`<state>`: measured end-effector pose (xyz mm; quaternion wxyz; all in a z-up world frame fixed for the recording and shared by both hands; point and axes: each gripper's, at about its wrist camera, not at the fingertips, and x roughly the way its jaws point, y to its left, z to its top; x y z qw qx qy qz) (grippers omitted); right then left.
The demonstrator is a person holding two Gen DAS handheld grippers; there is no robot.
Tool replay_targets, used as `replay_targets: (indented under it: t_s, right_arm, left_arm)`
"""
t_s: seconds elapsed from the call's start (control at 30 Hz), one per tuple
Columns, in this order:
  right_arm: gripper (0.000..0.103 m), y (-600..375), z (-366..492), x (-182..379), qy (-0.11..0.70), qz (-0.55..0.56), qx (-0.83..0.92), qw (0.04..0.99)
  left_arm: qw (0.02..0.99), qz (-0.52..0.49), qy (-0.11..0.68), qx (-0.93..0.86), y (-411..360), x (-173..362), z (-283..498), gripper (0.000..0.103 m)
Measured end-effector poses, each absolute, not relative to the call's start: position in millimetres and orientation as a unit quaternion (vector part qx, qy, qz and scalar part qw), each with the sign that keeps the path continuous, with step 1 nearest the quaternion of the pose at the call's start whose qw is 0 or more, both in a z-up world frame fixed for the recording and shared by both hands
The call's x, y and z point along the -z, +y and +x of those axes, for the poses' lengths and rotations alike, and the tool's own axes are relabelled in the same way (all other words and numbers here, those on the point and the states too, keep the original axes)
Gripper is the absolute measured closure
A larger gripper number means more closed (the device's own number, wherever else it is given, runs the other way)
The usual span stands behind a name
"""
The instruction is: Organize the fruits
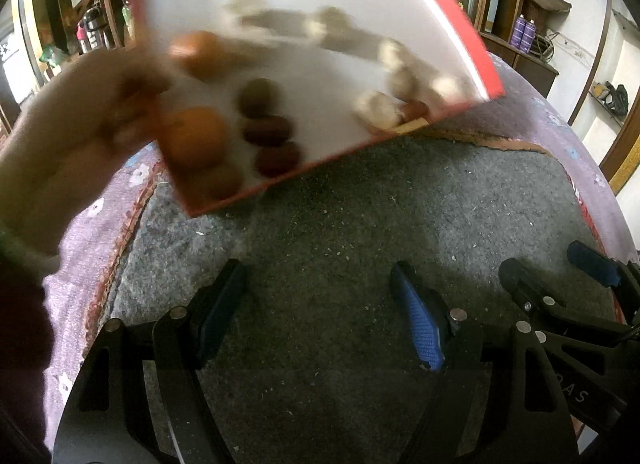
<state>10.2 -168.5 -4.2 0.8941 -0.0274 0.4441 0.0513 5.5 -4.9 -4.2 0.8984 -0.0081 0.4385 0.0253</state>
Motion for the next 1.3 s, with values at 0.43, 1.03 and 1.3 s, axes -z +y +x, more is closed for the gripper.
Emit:
replay_targets:
  t_s: [0.43,1.03,1.3]
  right_arm:
    - [0.016,-169,11,4,0.445,-0.028,-0.051,0.894]
    - [0.016,-163,9,2,0.445,-0.027,-0.052,0.894]
    - [0.016,-166,10,3,0.445,-0.027,-0.053,0.894]
  left_arm:
    - [0.898,-0.008,0.439,-0.025,-6,5,6,0.027]
    - [0.898,-0.009,0.438,-0.025,-15,7,8,0.027]
    - [0.898,-0.009,0.438,-0.025,-14,7,8,0.027]
